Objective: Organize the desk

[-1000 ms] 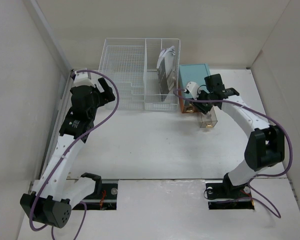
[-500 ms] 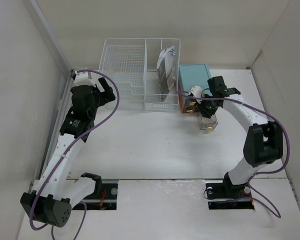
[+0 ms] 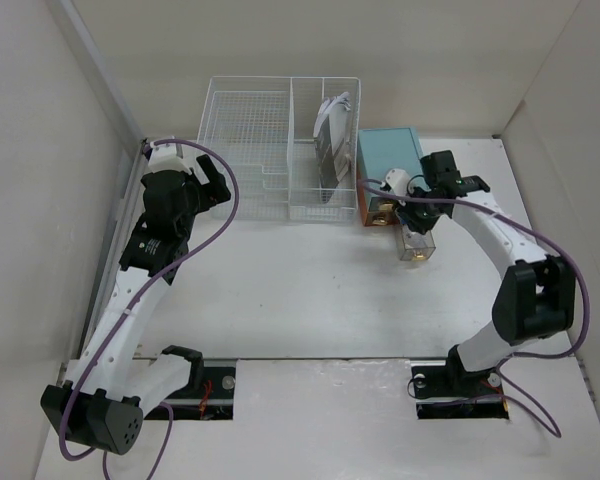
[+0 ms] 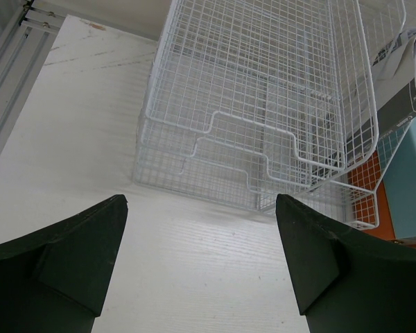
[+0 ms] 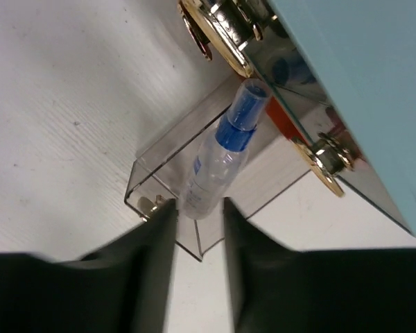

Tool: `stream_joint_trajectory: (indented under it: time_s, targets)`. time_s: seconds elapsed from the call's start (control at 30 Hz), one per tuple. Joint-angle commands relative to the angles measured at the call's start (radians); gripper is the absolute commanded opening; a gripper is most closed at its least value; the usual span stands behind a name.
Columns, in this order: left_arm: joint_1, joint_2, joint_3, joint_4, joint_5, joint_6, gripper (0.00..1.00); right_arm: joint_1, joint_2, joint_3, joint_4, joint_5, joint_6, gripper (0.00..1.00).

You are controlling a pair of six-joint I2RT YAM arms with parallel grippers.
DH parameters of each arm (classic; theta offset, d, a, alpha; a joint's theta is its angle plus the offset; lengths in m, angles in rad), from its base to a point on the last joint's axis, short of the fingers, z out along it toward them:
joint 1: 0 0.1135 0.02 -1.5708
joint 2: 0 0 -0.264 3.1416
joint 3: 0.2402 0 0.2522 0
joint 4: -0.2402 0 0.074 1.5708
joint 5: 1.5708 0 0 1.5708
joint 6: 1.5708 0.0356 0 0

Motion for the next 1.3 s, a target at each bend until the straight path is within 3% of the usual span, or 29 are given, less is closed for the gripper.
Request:
stream_joint_trajectory:
  time_s: [0.0, 0.07, 0.13, 0.37, 0.8, 1.27]
  targets:
    - [0.004, -0.006, -0.003, 0.046, 0.013, 0.012, 0.85, -0.008, -0.112, 0.031, -0.007, -0.032, 0.025, 0.31]
    - [0.004, -0.006, -0.003, 0.046, 0.013, 0.012, 0.85, -0.017, -0.138, 0.031, -0.017, -0.076, 0.012, 0.09]
    - [0.004, -0.006, -0.003, 0.046, 0.013, 0.012, 0.85, -0.017, -0.149, 0.019, -0.038, -0.148, -0.013, 0.01]
    - [0.004, -0.006, -0.012, 0.046, 0.022, 0.012, 0.85, -0.017, -0.026, 0.019, -0.015, -0.173, -0.013, 0.00]
    - [0.004, -0.015, -0.022, 0.056, 0.031, 0.021, 0.85, -0.045, 0.047, -0.062, 0.046, -0.001, 0.001, 0.00]
    - [0.004, -0.015, -0.022, 0.056, 0.031, 0.022, 0.85, -0.045, 0.014, -0.121, -0.152, -0.039, -0.142, 0.00]
